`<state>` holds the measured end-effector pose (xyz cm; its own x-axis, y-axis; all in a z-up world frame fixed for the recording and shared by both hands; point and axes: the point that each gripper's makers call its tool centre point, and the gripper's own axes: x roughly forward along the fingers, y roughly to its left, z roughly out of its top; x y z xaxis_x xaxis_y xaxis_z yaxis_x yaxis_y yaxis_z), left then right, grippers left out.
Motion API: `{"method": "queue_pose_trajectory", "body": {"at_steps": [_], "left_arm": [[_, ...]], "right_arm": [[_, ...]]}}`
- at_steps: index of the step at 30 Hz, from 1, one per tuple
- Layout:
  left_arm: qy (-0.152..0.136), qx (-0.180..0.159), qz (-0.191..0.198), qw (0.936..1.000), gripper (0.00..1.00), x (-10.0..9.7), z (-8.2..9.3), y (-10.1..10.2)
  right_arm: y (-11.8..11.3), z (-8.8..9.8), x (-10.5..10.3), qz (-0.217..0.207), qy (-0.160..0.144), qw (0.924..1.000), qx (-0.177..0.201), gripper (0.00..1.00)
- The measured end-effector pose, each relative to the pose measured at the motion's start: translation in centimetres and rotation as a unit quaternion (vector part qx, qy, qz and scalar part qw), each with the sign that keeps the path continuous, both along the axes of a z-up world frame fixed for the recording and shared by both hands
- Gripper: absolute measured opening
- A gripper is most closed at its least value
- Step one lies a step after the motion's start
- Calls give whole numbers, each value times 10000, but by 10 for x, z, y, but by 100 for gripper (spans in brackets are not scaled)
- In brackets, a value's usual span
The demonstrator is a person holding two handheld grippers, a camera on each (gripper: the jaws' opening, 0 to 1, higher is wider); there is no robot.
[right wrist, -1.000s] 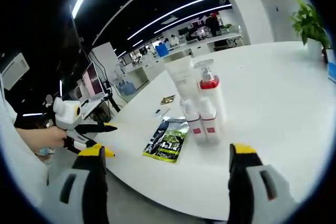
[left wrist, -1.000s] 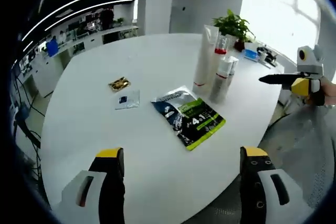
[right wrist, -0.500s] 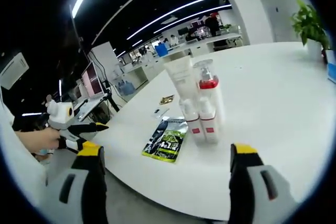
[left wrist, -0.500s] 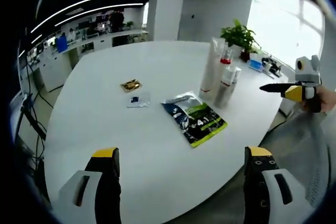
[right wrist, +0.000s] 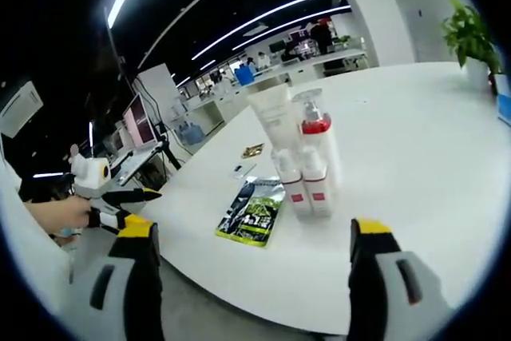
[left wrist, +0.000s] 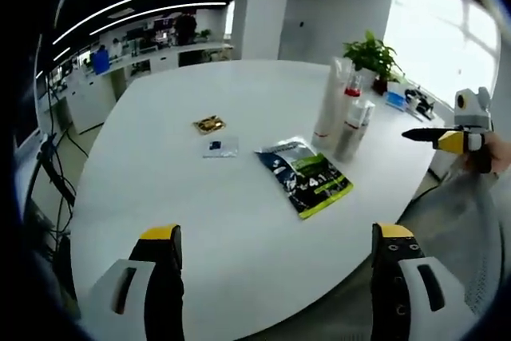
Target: Arrange the skincare products in the storage area until every visible bottle or jar stands upright without overlapping.
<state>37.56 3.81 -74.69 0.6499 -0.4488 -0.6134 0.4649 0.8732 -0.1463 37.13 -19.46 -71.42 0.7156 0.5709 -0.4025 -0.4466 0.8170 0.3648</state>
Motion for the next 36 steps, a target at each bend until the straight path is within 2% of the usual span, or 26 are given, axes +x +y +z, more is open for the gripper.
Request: {"method": "queue_pose_trajectory", "body": {"at_steps": [21, 36], "left_arm": [[178, 122, -39, 9998, 97, -1, -7, 5], [374, 316, -181, 9986, 95, 18, -19, 1]], "right_arm": [[2, -5, -1, 52, 106, 9999, -33, 100], [2, -7, -2, 71, 174, 9998, -81, 100]]}}
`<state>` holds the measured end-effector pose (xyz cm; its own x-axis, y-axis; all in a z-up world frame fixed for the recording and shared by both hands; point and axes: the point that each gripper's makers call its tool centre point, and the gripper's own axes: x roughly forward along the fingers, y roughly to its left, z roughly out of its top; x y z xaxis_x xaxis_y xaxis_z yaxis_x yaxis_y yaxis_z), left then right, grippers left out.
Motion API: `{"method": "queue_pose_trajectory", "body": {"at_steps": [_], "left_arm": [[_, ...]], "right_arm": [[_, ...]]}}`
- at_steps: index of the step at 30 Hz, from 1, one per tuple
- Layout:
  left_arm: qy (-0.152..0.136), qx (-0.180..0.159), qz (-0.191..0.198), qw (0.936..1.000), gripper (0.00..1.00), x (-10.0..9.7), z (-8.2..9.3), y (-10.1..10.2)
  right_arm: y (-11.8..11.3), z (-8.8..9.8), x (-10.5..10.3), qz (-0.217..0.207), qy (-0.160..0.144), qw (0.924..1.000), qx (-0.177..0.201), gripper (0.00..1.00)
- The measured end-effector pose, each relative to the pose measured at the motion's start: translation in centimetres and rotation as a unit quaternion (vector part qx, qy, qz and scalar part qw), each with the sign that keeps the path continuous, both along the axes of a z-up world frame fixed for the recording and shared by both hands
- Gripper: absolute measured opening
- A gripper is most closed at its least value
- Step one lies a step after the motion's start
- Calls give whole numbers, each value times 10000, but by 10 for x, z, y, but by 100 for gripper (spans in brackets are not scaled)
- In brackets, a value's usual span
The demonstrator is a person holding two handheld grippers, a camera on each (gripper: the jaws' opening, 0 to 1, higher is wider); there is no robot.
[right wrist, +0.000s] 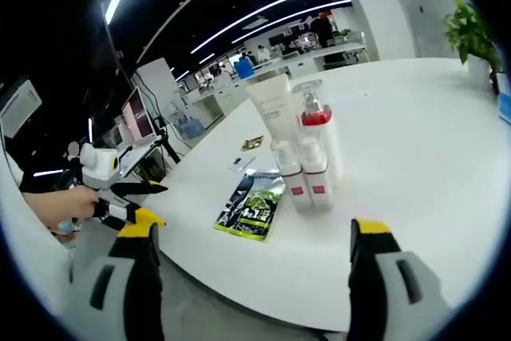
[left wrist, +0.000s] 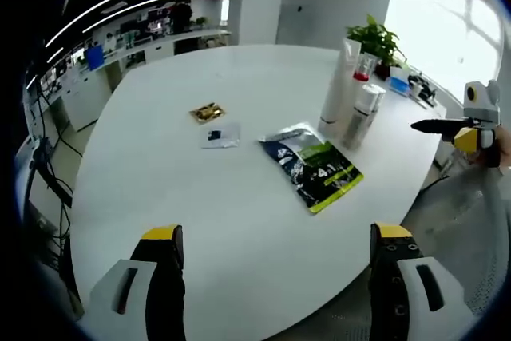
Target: Arrange the skincare products in the storage area until every visible bottle or jar stands upright without overlapping.
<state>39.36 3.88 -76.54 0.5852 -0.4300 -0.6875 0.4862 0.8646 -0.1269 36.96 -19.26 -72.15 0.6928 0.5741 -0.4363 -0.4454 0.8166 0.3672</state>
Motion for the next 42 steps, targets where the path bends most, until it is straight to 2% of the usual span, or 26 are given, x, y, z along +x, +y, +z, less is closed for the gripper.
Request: {"method": "queue_pose_trajectory", "body": {"at_steps": [15, 28, 37, 42], "left_arm": [[213, 164, -16, 9996, 93, 35, -9, -4], [496, 412, -213, 9977, 91, 59, -27, -13], [652, 456, -164, 9967, 89, 83, -35, -12], [707, 588, -161, 9956, 87, 97, -40, -9]], "right_arm": [[-3, -1, 1, -37, 57, 10000, 2, 100], [-6, -2, 3, -100, 121, 9999, 42, 100], [-7, -3, 3, -156, 158, 9997, 52, 99], [-8, -4, 4, -185, 184, 9996, 47, 99]]}}
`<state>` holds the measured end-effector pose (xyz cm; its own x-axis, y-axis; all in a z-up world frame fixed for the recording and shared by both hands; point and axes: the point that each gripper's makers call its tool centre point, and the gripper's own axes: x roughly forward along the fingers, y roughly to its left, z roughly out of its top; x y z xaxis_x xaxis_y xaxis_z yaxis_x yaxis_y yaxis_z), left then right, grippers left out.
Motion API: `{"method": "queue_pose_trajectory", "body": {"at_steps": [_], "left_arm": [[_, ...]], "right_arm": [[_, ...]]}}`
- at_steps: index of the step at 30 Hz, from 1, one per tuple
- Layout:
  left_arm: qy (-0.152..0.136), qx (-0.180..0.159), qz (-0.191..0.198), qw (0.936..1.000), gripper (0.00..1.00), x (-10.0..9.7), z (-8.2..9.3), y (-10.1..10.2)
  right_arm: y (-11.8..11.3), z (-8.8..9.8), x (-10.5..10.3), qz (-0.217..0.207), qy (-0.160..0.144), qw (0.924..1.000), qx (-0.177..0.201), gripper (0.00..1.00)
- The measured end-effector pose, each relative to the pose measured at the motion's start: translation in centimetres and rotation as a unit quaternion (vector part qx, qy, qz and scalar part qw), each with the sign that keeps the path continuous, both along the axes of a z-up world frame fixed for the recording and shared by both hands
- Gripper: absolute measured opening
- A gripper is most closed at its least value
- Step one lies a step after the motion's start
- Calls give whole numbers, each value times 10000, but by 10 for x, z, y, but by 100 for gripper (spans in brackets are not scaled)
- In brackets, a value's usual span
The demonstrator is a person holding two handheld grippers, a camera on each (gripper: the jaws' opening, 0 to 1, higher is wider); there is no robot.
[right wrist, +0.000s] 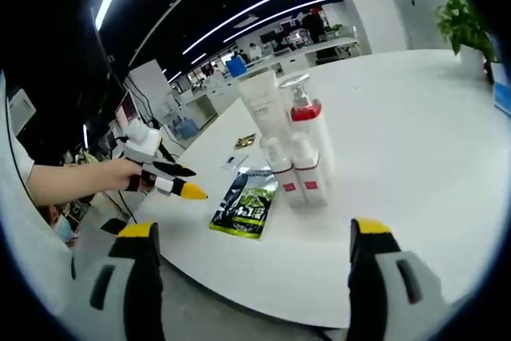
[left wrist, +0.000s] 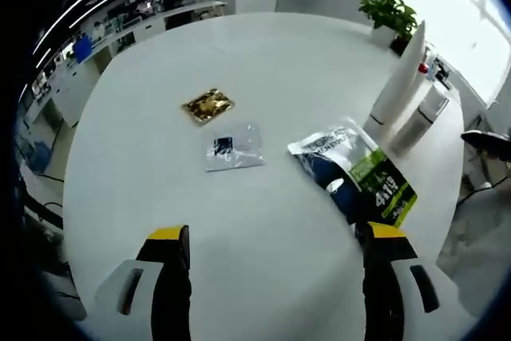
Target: Arrange the skincare products in the storage area until every visible bottle or jar stands upright without overlapping.
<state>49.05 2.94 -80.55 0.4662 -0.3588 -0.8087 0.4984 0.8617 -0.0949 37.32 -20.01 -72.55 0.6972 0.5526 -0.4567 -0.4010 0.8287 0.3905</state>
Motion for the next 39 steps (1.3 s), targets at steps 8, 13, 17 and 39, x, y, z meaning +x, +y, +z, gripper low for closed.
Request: {"method": "queue_pose_trajectory", "body": {"at_steps": [8, 13, 17, 39], "left_arm": [[37, 212, 8, 9998, 79, 27, -4, 1], [27, 247, 107, 9996, 74, 53, -7, 1], [-8, 345, 166, 9993, 72, 68, -11, 1], [96, 336, 633, 9974, 55, 101, -25, -11]], "right_arm": [[-1, -2, 2, -43, 40, 10000, -13, 99], [-2, -2, 2, -82, 67, 9999, -22, 99], [-2, -3, 3, -104, 89, 9999, -24, 99], [-5, -6, 3, -198, 165, 9997, -27, 99]]}}
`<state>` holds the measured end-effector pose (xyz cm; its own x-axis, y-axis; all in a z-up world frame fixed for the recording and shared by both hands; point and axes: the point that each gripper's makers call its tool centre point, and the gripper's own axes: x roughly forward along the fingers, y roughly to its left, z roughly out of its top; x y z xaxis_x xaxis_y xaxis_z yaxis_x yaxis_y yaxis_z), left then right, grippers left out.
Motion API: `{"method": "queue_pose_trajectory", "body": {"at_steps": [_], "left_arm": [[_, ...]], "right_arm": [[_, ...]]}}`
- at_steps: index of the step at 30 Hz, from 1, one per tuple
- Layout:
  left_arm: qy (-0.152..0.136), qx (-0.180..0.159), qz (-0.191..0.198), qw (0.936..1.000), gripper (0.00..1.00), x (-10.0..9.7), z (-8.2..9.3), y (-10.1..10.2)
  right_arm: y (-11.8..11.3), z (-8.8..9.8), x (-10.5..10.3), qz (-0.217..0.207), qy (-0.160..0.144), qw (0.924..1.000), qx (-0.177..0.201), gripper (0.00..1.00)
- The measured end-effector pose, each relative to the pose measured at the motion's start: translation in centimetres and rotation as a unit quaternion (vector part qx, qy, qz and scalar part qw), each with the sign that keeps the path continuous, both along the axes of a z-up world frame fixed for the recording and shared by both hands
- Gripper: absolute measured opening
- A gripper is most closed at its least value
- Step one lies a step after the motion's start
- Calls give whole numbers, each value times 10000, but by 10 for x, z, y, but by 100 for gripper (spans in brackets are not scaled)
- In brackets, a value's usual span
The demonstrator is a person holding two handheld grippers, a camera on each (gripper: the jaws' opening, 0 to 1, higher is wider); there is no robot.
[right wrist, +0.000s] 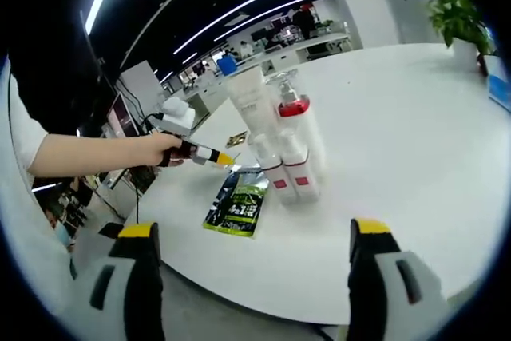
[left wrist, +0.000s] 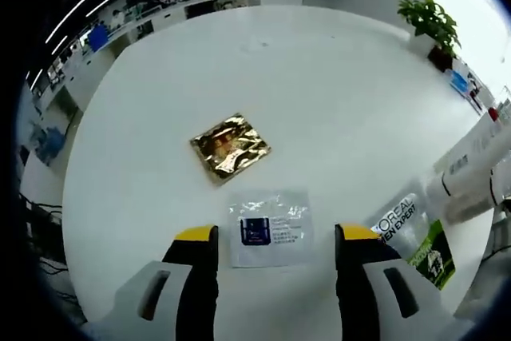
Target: Arrange the skincare products in the storage area until every visible bottle or jar stands upright without overlapping.
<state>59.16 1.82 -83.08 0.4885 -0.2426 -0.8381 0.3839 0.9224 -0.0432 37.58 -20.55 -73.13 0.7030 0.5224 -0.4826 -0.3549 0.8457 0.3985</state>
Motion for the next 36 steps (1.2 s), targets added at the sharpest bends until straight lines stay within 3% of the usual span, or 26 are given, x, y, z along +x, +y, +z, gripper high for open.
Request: {"method": "queue_pose_trajectory", "body": {"at_steps": [8, 11, 23, 26, 36], "left_arm": [[-50, 143, 76, 9999, 48, 4, 0, 5], [-76, 131, 28, 9999, 38, 4, 0, 3], [-105, 89, 296, 9995, 37, 1, 7, 8], [-90, -66, 497, 9987, 38, 0, 11, 10], [-8, -306, 931, 9952, 38, -21, 21, 12]], "right_arm": [[0, 0, 0, -19, 0, 10000, 4, 99], [0, 0, 0, -27, -5, 10000, -1, 99], [0, 1, 0, -40, -35, 10000, -8, 99], [0, 2, -1, -35, -45, 10000, -6, 98], [0, 4, 1, -14, -106, 9999, 3, 98]]}}
